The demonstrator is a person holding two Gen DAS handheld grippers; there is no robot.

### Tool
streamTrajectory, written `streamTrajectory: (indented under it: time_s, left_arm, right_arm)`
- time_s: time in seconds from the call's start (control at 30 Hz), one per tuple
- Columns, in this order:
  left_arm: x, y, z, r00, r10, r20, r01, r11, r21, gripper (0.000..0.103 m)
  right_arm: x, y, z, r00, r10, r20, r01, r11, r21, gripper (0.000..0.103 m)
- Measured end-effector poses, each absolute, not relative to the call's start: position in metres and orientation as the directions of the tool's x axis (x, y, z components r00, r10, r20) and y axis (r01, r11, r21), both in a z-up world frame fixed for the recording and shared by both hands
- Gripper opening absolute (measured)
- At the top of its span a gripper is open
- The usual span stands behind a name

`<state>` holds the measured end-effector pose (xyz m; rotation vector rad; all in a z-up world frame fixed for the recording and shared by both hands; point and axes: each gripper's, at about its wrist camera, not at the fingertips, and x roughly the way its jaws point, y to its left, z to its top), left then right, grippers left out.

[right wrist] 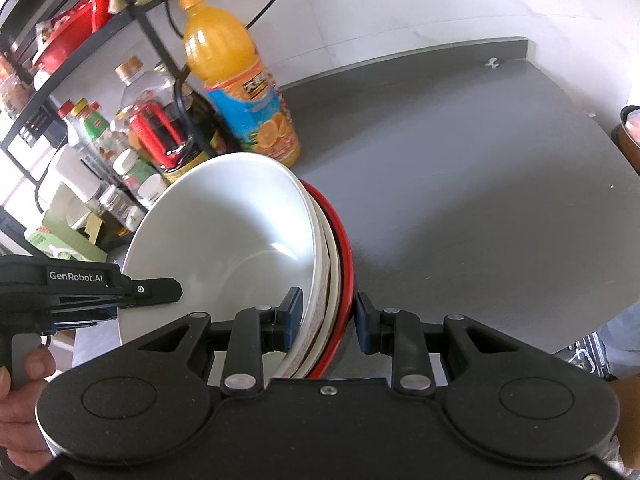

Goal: Organize plates and bowls
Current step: 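Lower the bowl stack onto the stacked plates with both grippers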

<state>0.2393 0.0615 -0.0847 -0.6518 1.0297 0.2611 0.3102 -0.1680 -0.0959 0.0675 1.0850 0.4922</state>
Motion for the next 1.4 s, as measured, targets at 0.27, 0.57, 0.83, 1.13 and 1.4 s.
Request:
streamTrajectory:
  time_s: [0.27,0.57,0.83,1.13,1.4]
  left_arm:
    - [0.217,0.091,-0.094,0.501,-0.099,-0.860,-0.505,0.774,-0.383,0.018]
    - [0.201,0.116,-0.107,0.489,-0.117,-0.864,-0.501,0.774,-0.388,0.018]
    - [0.197,0.131,-0.119,0.478,-0.138,-0.867,-0.495,0.774,-0.396,0.018]
    - [0.206,0.135,-0.129,0.462,-0.164,-0.872,-0.482,0.779,-0.402,0.018]
    - [0.214,0.136,-0.131,0.469,-0.180,-0.865,-0.463,0.784,-0.414,0.020]
  right_arm:
    - [0.289,-0.138,-0.100,0.361,0.405,-0.840,-0.358,0.892,0.276,0.027]
    - [0.271,-0.113,-0.110,0.353,0.376,-0.857,-0.335,0.906,0.260,0.027]
    - [0.266,-0.100,-0.120,0.347,0.352,-0.869,-0.313,0.917,0.247,0.027]
    - [0.267,-0.097,-0.126,0.346,0.323,-0.881,-0.277,0.932,0.233,0.027]
    - [0.271,-0.094,-0.130,0.346,0.307,-0.886,-0.256,0.940,0.225,0.027]
